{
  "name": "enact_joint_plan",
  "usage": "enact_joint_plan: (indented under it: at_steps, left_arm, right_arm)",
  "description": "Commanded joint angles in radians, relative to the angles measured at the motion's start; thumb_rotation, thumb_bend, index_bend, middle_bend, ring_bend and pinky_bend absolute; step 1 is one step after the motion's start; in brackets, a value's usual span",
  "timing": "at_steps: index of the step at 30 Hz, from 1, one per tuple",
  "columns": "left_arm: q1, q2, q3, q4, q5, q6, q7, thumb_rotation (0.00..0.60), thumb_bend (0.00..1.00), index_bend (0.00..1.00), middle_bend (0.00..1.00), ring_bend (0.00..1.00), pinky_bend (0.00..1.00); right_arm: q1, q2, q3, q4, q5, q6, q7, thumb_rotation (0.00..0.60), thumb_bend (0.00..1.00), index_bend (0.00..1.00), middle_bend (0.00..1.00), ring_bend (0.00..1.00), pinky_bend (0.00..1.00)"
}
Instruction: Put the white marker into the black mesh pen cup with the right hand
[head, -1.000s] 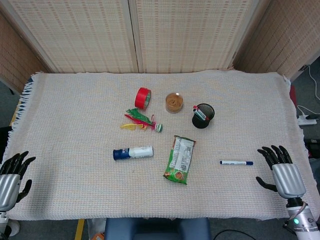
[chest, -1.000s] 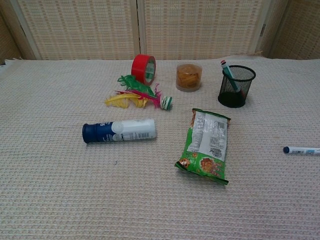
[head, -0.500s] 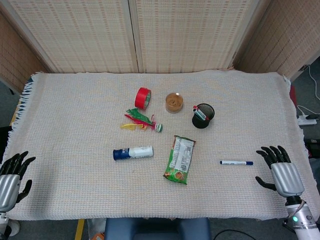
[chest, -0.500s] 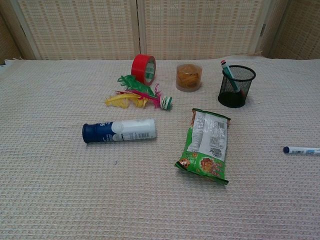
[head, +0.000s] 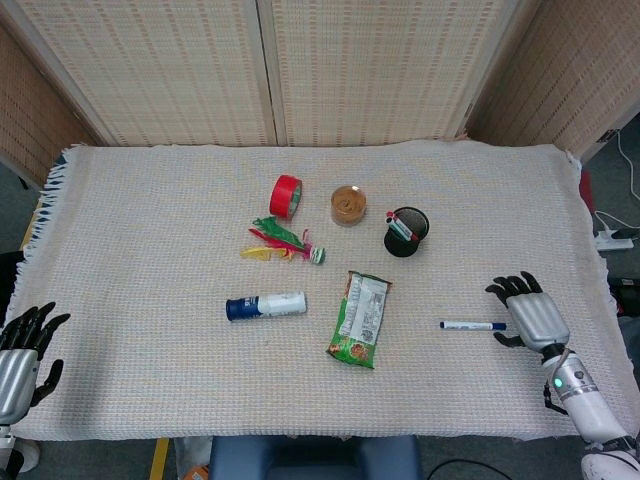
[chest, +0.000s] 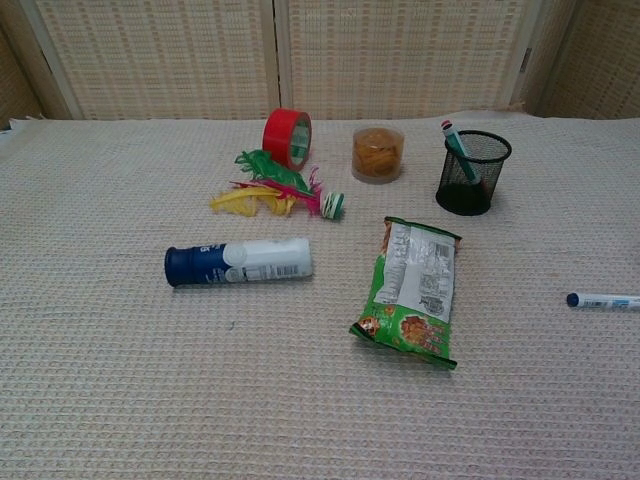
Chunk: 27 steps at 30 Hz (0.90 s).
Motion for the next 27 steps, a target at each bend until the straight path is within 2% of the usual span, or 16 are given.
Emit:
enact_joint_plan:
  at_steps: [1, 5, 14, 27]
  left_arm:
    - [0.001, 0.0, -0.001, 0.001, -0.001, 0.001, -0.002, 0.6, 0.42, 0.17, 0.03, 0.0, 0.1]
    - [0.001, 0.001, -0.002, 0.003, -0.005, 0.0, -0.006, 0.6, 0.42, 0.17, 0.03, 0.0, 0.1]
    - [0.004, 0.005, -0.003, 0.001, 0.0, 0.008, -0.009, 0.6, 0.42, 0.17, 0.03, 0.0, 0.1]
    - [0.003, 0.003, -0.003, 0.003, -0.003, 0.001, -0.008, 0.6, 0.42, 0.18, 0.03, 0.0, 0.1]
  right_arm:
    - [0.061, -0.05, 0.0, 0.046, 0.042, -0.087, -0.046, 0.6, 0.13, 0.25, 0.13, 0.12, 0.0]
    - [0.095, -0.085, -0.012, 0.058, 0.055, -0.144, -0.063, 0.6, 0.13, 0.26, 0.13, 0.13, 0.0]
    - [0.122, -0.135, -0.037, 0.051, 0.047, -0.145, -0.11, 0.6, 0.13, 0.33, 0.16, 0.16, 0.02]
    - [0.149, -0.155, -0.016, 0.07, 0.102, -0.138, -0.116, 0.6, 0.13, 0.39, 0.19, 0.19, 0.06]
